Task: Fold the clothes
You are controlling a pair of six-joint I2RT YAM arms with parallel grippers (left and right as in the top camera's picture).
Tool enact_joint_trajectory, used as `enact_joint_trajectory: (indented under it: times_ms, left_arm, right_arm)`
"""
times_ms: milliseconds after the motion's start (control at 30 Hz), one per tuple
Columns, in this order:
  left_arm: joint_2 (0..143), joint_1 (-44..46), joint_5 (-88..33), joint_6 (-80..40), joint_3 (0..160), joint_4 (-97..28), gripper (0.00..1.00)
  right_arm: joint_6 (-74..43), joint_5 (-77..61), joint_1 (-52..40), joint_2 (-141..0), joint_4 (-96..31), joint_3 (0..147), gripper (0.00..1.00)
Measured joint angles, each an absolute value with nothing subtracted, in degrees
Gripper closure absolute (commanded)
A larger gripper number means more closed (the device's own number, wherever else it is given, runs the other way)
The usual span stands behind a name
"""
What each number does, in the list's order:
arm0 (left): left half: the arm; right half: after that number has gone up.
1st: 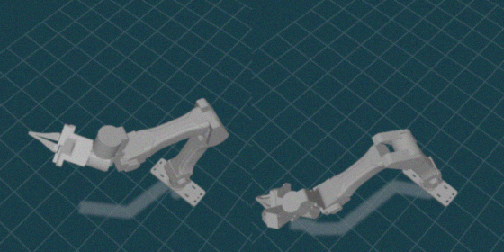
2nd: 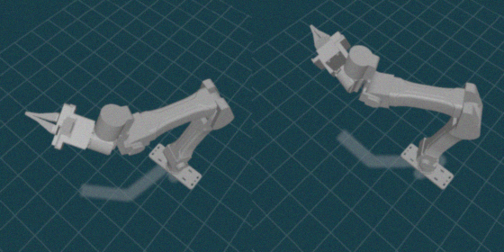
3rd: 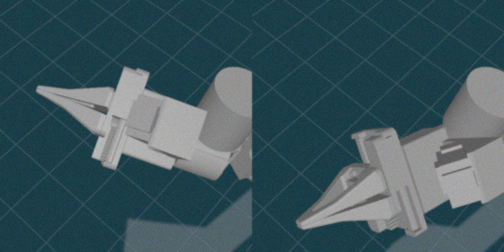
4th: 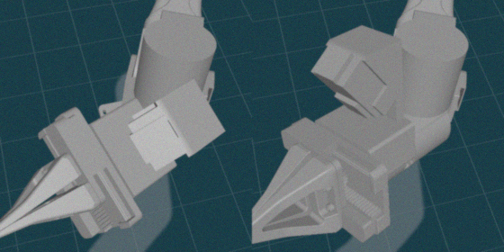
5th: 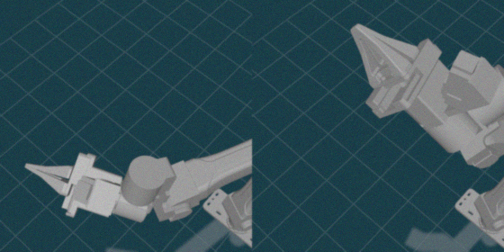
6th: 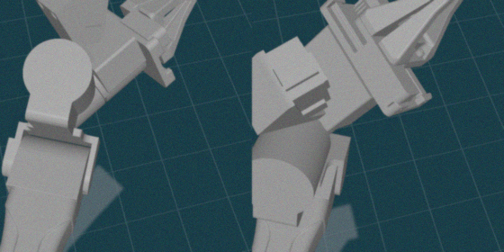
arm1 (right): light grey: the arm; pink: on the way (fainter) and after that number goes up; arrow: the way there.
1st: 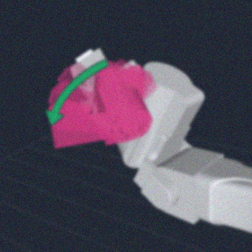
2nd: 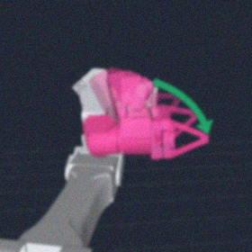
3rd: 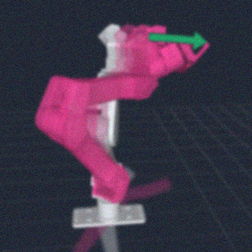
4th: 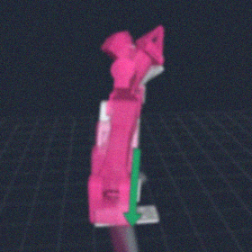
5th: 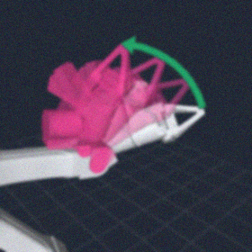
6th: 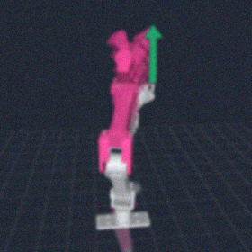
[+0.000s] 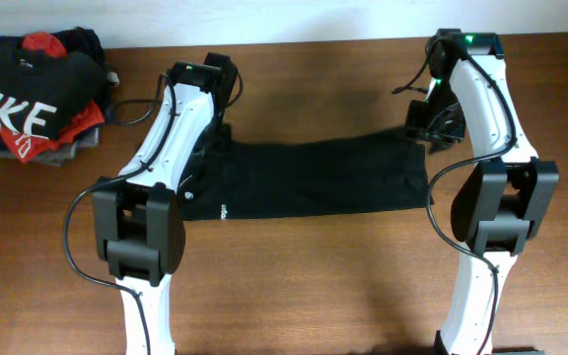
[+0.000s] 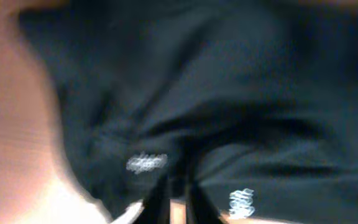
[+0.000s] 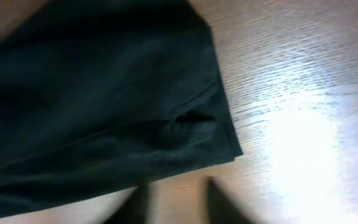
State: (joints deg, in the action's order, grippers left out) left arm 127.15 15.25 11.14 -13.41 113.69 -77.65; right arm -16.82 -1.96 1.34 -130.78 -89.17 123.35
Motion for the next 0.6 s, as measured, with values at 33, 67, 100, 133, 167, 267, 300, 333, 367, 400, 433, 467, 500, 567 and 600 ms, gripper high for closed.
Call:
enact_joint_trajectory:
  times_ms: [33, 67, 100, 133, 167, 267, 300, 333, 367, 400, 433, 467, 500, 567, 600]
  left_arm:
    - [127.15, 15.38, 8.36, -12.91, 113.69, -76.66, 0.99]
    - [127.15, 15.57, 5.58, -12.6, 113.69, -76.07, 1.0]
    - [127.15, 15.86, 3.11, -12.4, 113.67, -75.26, 0.99]
    - [127.15, 16.14, 1.19, -12.19, 113.67, -74.5, 0.99]
    - [127.15, 16.56, -0.84, -11.92, 113.67, -73.49, 0.99]
    - [127.15, 17.67, -4.14, -11.55, 113.62, -71.02, 0.98]
    - [127.15, 18.06, -4.82, -11.55, 113.62, -70.35, 0.98]
    - [127.15, 18.39, -5.43, -11.55, 113.62, -69.87, 0.98]
    - [127.15, 18.74, -5.87, -11.53, 113.58, -69.43, 0.98]
    - [127.15, 19.0, -6.24, -11.53, 113.58, -69.19, 0.98]
    - [127.15, 19.2, -6.57, -11.53, 113.58, -68.99, 0.98]
    - [127.15, 19.33, -6.87, -11.53, 113.58, -68.75, 0.98]
    - [127.15, 19.38, -7.09, -11.53, 113.56, -68.42, 0.98]
    - [127.17, 19.38, -7.27, -11.53, 113.56, -67.55, 0.98]
    - [127.2, 19.38, -7.31, -11.53, 113.56, -67.26, 0.98]
  right_arm:
    - [-16.6, -2.26, 1.04, -130.78, -89.12, 123.31, 0.94]
    - [-15.97, -2.46, 0.62, -130.78, -89.12, 123.31, 0.94]
    - [-15.42, -2.5, 0.08, -130.78, -89.01, 123.2, 0.94]
    - [-14.85, -2.59, -0.38, -130.78, -88.79, 123.0, 0.94]
    - [-14.0, -2.66, -1.17, -130.76, -87.99, 122.45, 0.94]
    - [-12.62, -2.68, -3.38, -130.76, -84.33, 119.59, 0.92]
    - [-12.25, -2.66, -3.9, -130.76, -83.22, 118.48, 0.93]
    - [-12.01, -2.66, -4.49, -130.76, -81.58, 116.66, 0.96]
    - [-11.64, -2.72, -5.02, -130.76, -80.01, 114.8, 0.96]
    - [-11.64, -2.72, -5.32, -130.76, -78.61, 113.21, 0.96]
    - [-11.62, -2.87, -5.45, -130.76, -76.84, 111.22, 0.96]
    - [-11.51, -2.87, -5.45, -130.76, -75.05, 109.3, 0.96]
    - [-11.55, -2.87, -5.39, -130.76, -73.43, 107.72, 0.96]
    - [-11.55, -2.87, -5.02, -130.78, -70.13, 103.96, 0.96]
    - [-11.57, -2.87, -4.82, -130.78, -68.97, 102.28, 0.96]
